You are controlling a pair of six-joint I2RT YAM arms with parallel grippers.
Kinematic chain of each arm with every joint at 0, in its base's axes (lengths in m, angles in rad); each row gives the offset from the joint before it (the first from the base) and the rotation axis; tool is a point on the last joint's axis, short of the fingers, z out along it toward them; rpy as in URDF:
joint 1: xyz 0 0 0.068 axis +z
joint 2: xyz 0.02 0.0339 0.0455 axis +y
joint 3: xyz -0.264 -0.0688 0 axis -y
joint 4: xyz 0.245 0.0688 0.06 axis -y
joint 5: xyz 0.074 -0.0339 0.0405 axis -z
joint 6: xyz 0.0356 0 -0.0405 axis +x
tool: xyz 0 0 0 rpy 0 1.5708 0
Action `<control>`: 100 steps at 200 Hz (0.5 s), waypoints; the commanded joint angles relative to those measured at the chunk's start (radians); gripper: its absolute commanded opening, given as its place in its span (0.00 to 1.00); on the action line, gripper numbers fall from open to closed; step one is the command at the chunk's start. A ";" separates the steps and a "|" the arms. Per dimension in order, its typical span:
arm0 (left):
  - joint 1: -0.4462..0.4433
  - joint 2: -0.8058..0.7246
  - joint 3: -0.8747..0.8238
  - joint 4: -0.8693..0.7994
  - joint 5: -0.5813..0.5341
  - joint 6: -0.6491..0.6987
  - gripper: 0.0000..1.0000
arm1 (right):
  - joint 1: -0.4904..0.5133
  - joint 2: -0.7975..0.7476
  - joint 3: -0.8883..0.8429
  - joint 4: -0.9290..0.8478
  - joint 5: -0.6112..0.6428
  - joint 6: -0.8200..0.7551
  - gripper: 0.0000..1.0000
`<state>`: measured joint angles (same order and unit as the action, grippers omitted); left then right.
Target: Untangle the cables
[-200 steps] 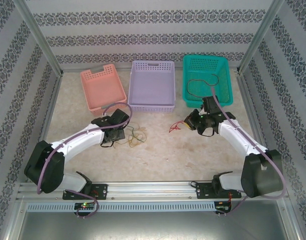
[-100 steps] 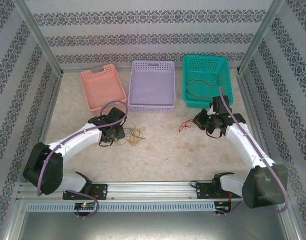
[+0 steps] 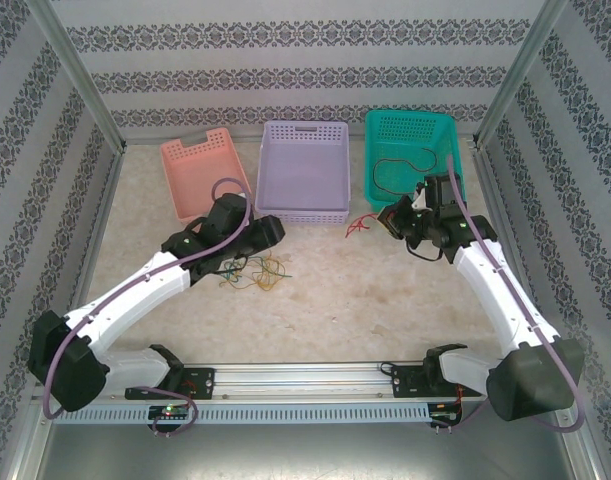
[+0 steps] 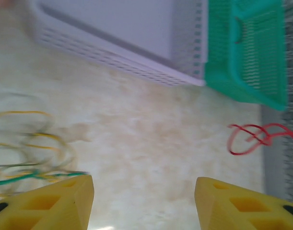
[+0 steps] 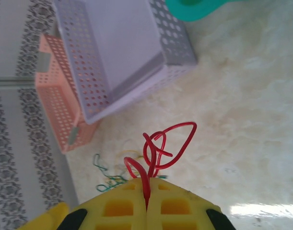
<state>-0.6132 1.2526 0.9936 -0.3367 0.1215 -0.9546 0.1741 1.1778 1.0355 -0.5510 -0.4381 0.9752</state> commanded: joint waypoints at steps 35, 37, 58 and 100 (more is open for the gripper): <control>-0.102 0.117 -0.016 0.260 -0.069 -0.798 0.67 | 0.107 0.013 0.063 0.141 -0.023 0.025 0.00; -0.104 0.117 -0.015 0.265 -0.077 -0.819 0.67 | 0.111 0.012 0.063 0.142 -0.020 0.016 0.00; -0.123 0.117 0.006 0.278 -0.138 -1.013 0.71 | 0.149 -0.023 0.011 0.215 0.003 -0.086 0.00; -0.168 0.157 0.020 0.330 -0.127 -1.272 0.72 | 0.207 -0.115 -0.154 0.447 0.054 -0.206 0.00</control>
<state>-0.7452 1.3808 0.9863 -0.0849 0.0154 -1.9030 0.3584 1.1053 0.9543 -0.2829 -0.4274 0.8707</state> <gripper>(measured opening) 0.725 0.054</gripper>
